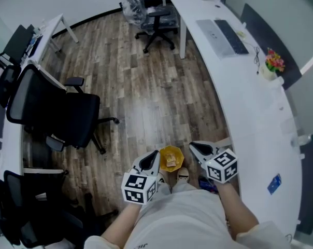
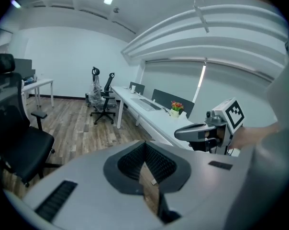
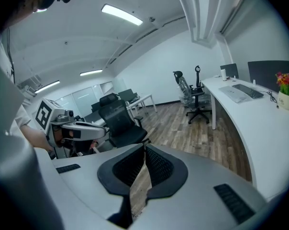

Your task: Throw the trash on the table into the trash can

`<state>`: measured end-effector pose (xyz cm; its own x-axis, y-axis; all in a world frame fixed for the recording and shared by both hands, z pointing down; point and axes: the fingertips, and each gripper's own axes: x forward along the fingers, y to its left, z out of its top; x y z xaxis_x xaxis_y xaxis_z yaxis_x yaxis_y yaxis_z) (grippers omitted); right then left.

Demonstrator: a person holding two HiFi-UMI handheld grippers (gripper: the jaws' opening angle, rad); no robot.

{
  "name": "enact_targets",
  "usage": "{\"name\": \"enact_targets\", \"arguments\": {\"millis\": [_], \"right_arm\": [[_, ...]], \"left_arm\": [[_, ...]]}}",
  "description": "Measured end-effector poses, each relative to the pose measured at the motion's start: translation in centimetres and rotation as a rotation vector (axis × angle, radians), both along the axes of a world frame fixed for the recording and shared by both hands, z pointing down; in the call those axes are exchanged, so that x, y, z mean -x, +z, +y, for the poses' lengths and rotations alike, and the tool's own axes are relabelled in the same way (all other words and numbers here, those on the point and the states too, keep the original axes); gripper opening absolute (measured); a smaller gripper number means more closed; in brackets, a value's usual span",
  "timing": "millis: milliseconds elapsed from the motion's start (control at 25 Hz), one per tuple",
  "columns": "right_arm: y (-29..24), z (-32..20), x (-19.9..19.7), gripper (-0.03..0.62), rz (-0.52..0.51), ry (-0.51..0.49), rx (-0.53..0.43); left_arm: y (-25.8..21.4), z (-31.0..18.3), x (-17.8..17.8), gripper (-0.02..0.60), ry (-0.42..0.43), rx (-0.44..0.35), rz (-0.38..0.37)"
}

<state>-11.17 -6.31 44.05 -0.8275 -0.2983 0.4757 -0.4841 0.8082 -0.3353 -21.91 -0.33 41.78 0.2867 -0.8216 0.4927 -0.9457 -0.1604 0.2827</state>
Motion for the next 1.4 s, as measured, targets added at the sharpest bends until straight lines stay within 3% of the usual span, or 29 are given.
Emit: {"name": "enact_targets", "arguments": {"millis": [320, 600, 1000, 1400], "right_arm": [[0.1, -0.8, -3.5, 0.04, -0.003, 0.103, -0.006], [-0.4, -0.8, -9.2, 0.04, -0.005, 0.269, -0.036], [-1.1, 3.3, -23.6, 0.04, 0.027, 0.675, -0.068], [-0.5, 9.6, -39.2, 0.04, 0.058, 1.006, -0.072]], "left_arm": [[-0.4, -1.2, -1.8, 0.0, 0.075, -0.018, 0.0], [0.1, -3.4, -5.9, 0.0, 0.22, -0.007, 0.02], [0.2, -4.9, -19.7, 0.0, 0.607, -0.013, 0.061], [-0.4, -3.8, -35.0, 0.0, 0.876, -0.027, 0.058]]}}
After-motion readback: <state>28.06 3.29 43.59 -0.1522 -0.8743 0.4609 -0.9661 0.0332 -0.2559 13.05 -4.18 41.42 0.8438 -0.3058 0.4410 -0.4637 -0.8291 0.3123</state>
